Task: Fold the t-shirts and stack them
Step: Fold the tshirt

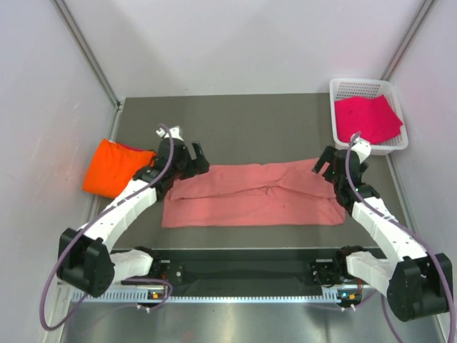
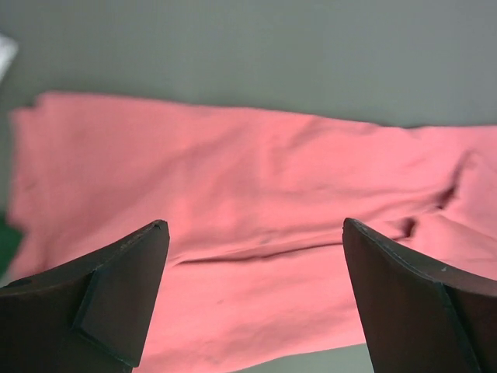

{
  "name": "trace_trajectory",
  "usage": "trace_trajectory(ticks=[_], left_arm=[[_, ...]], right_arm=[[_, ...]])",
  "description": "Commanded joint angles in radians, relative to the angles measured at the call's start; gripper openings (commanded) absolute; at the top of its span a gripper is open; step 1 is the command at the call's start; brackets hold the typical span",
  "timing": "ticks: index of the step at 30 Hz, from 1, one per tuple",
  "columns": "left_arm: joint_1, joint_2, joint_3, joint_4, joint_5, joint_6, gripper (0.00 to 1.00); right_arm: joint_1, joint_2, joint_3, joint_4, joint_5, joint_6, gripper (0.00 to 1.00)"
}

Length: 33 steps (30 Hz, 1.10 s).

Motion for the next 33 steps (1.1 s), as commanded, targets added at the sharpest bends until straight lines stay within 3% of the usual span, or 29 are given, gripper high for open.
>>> trace_trajectory(ticks=[1,8,10,19,24,27,33], left_arm=[[-0.066,0.076,0.087,0.122,0.036,-0.002,0.97],[-0.220,0.338,0.288,0.180,0.079,0.033,0.91],[-0.260,0.425,0.329,0.210,0.091,0.041,0.89],[-0.338,0.804,0.694,0.197,0.202,0.075,0.72],[-0.352,0.881,0.760,0.231,0.301,0.071,0.66],[-0.361,0.921,0.782,0.240,0.353,0.091,0.66],[-0.393,1.018,0.860,0.263,0.417,0.121,0.56]], right_arm=[[-0.094,-0.030,-0.013,-0.008,-0.077,0.017,0.91],[-0.281,-0.051,-0.062,-0.003,-0.279,0.026,0.82],[-0.297,-0.050,-0.066,0.006,-0.287,0.026,0.80],[-0.303,0.088,-0.051,0.071,-0.358,0.016,0.56],[-0.301,0.196,-0.020,0.074,-0.405,0.017,0.57],[-0.301,0.191,-0.034,0.086,-0.402,0.022,0.57],[-0.303,0.162,-0.045,0.081,-0.387,0.022,0.57]])
